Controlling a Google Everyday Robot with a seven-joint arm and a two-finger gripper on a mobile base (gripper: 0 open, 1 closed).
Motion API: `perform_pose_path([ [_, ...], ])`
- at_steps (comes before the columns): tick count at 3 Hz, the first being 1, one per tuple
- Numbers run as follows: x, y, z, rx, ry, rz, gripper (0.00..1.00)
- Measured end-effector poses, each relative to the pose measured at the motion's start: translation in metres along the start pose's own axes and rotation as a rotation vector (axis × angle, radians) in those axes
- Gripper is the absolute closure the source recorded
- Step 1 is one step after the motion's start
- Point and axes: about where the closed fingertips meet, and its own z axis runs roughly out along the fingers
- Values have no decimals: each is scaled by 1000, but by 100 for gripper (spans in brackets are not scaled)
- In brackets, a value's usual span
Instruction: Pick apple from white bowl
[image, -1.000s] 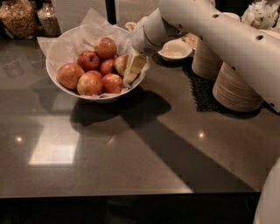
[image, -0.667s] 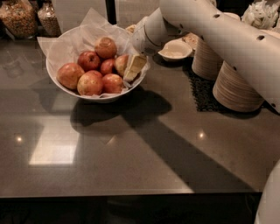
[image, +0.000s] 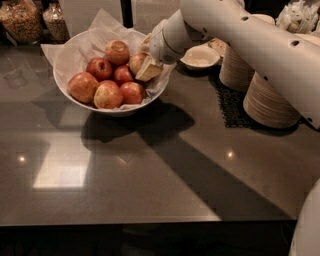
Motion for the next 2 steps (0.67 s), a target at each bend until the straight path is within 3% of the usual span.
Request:
perform_pose_path([
  [1,0,0,0,0,0,0,88],
  [2,0,0,0,0,0,0,100],
])
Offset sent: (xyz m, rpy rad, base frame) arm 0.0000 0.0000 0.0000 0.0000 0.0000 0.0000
